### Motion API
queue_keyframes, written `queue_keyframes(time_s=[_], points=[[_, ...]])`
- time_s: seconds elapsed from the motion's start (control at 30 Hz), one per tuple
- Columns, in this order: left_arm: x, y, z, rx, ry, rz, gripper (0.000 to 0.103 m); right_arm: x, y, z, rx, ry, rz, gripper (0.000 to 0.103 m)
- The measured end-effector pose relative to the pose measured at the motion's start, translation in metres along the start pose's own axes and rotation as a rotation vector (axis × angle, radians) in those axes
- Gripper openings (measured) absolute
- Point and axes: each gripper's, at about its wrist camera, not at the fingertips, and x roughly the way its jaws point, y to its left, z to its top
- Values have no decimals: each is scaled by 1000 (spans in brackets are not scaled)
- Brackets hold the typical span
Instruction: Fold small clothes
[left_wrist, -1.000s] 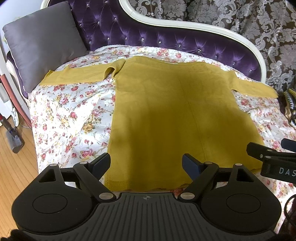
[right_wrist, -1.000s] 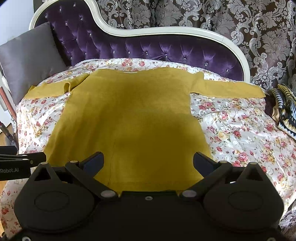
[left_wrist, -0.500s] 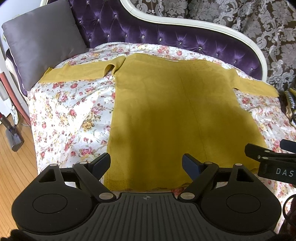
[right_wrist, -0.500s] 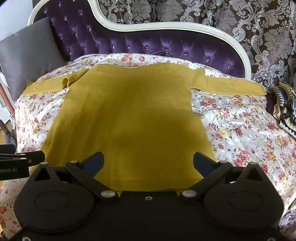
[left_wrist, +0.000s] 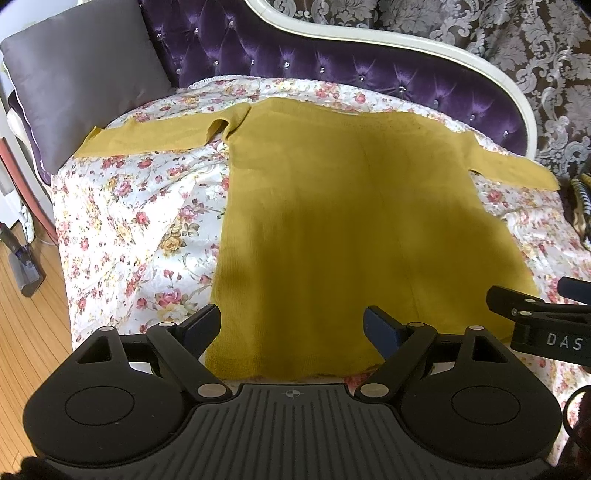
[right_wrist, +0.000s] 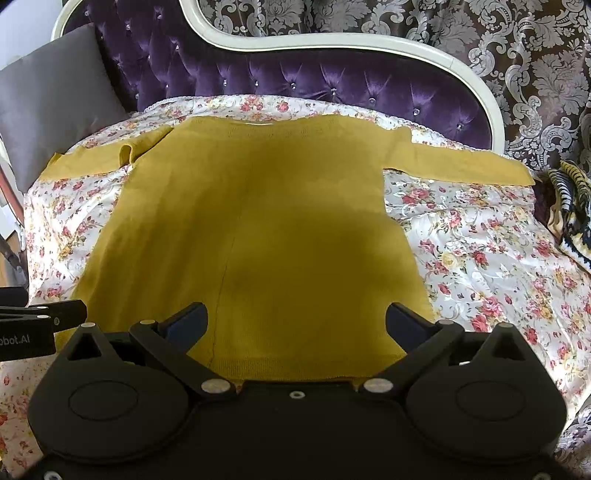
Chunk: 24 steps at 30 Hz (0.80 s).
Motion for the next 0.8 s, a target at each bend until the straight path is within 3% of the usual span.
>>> queue_keyframes(time_s=[0.33,0.57,0.63,0.8], points=[[5,7,2,-13,-22,-2,84,18,-3,6,45,90,56,102],[15,18,4,-47,-4,-8,82,23,-12,4,116,81,88,102],[17,20,4,-54,2,-4,72,25,-16,4,148,83,121,99],[25,29,7,-96,43,-18,68,31,-15,6,136,111,106,94]])
